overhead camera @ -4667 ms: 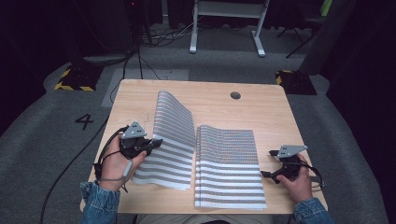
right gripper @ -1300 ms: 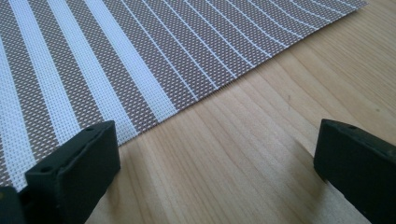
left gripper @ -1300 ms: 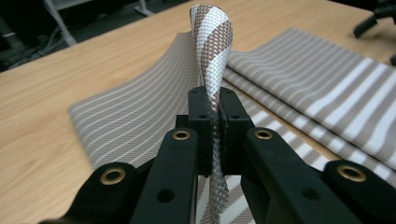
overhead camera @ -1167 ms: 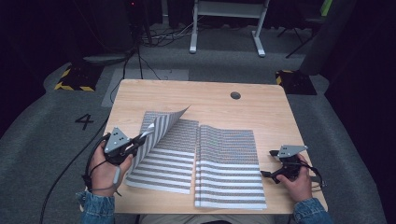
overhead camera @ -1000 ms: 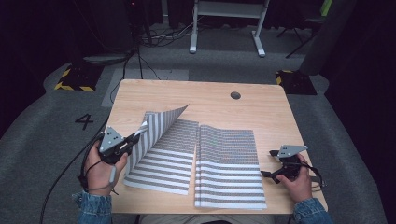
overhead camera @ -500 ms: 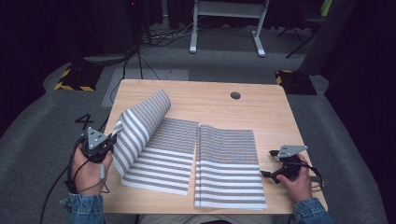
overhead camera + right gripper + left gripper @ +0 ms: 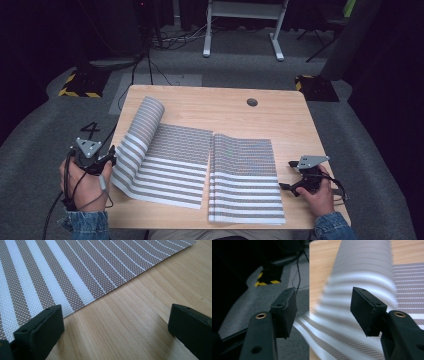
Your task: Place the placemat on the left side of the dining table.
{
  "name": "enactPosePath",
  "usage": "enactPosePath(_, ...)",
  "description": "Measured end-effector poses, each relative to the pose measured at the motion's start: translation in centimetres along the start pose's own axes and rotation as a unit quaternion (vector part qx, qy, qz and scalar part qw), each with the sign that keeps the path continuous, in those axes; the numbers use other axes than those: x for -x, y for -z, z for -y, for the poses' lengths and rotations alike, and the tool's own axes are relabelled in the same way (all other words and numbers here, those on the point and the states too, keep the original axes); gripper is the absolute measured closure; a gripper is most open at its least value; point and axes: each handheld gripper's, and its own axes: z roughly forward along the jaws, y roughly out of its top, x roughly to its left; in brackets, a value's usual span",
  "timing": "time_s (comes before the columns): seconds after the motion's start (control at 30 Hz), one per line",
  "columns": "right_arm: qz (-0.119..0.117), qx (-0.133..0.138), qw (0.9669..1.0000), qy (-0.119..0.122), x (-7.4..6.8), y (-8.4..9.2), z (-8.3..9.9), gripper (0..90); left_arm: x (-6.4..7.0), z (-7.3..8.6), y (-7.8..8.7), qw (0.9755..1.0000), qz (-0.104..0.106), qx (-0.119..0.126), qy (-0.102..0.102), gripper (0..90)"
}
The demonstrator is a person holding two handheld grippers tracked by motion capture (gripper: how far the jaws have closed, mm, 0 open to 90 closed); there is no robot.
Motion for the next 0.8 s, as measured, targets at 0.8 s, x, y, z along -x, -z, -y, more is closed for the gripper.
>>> enactPosePath(0.8, 0.000, 0.000, 1.0000, 0.000, 0.0, 0.0, 0.0, 0.4, 11.4, 1.2, -5.0, 0.9508, 0.277, -0.091, -0.106, 30.5)
